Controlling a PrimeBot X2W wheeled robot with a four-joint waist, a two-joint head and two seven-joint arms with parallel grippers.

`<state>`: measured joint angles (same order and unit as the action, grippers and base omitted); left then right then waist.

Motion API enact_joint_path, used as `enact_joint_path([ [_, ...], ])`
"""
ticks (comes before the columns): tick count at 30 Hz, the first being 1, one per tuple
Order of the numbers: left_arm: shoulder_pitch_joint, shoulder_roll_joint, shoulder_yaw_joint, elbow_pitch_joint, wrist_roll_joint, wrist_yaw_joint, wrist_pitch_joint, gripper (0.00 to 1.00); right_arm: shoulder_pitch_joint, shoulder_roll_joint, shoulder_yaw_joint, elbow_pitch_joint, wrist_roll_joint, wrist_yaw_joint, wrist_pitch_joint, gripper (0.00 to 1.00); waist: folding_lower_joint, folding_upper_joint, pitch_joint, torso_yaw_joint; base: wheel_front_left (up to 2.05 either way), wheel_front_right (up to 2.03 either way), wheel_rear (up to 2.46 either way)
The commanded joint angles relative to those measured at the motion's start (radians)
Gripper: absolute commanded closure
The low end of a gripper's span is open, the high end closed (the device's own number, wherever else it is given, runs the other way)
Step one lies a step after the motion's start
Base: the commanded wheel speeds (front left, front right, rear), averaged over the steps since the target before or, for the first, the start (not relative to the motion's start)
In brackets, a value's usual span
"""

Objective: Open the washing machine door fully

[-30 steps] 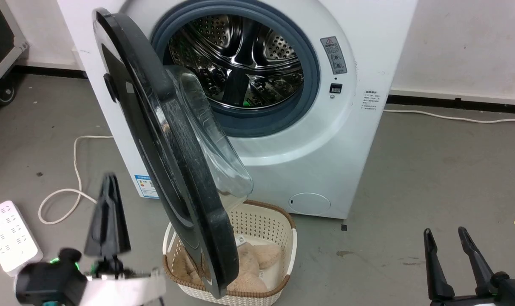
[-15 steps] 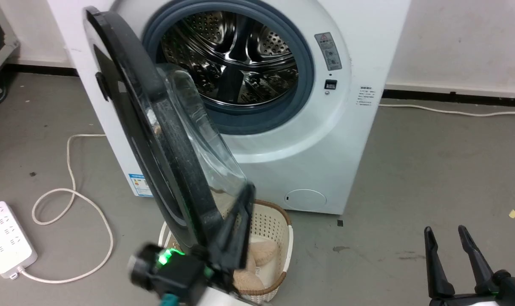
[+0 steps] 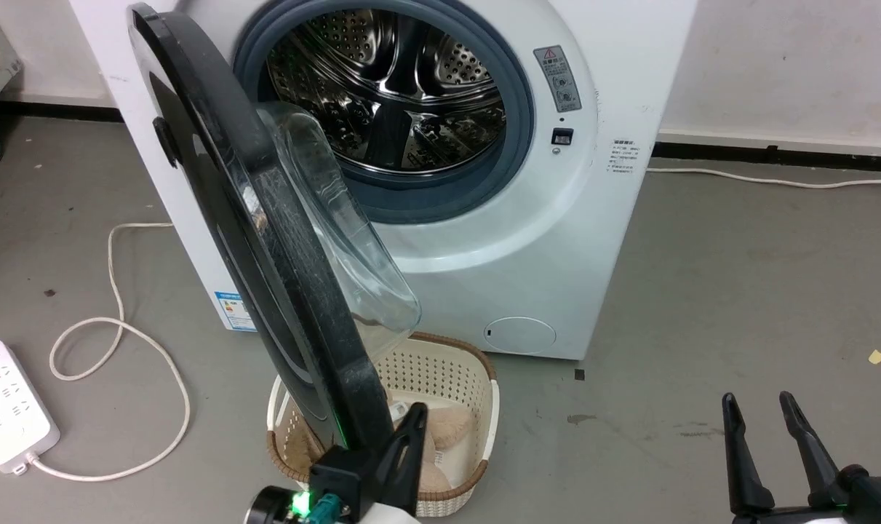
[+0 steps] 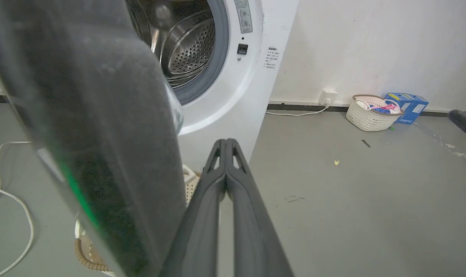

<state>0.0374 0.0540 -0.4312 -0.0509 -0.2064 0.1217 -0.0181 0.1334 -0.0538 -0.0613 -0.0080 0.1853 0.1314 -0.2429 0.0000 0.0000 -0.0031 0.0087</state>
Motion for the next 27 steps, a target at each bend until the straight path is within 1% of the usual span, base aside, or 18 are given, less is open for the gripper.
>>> enact_joint_path([
  [1,-0.010,0.007,0.011,0.011,-0.005,0.006,-0.005,1.00,-0.015,0.004,-0.001,0.003,0.006,-0.001,-0.005,0.00,0.0000,0.0000,-0.001,0.004,0.00,0.00,0.00],
  [7,-0.006,0.018,0.045,0.038,-0.030,0.014,-0.027,1.00,-0.008,0.004,0.000,0.005,0.008,-0.001,-0.004,0.00,0.0000,0.0000,-0.008,0.042,0.00,0.00,0.00],
  [12,0.011,0.036,0.070,0.059,-0.046,0.022,-0.032,1.00,-0.003,0.004,0.011,0.006,0.011,-0.001,-0.001,0.00,0.0000,0.0000,-0.019,0.092,0.00,0.00,0.00],
  [20,0.047,0.081,0.112,0.065,-0.069,0.028,-0.039,1.00,0.012,0.004,0.016,0.010,0.004,-0.001,0.000,0.00,0.0000,0.0000,-0.028,0.217,0.00,0.00,0.00],
  [27,0.043,0.119,0.207,0.048,-0.111,0.058,-0.052,1.00,0.009,0.004,0.037,0.006,-0.008,-0.001,0.002,0.00,0.0000,0.0000,-0.006,0.306,0.00,0.00,0.00],
])
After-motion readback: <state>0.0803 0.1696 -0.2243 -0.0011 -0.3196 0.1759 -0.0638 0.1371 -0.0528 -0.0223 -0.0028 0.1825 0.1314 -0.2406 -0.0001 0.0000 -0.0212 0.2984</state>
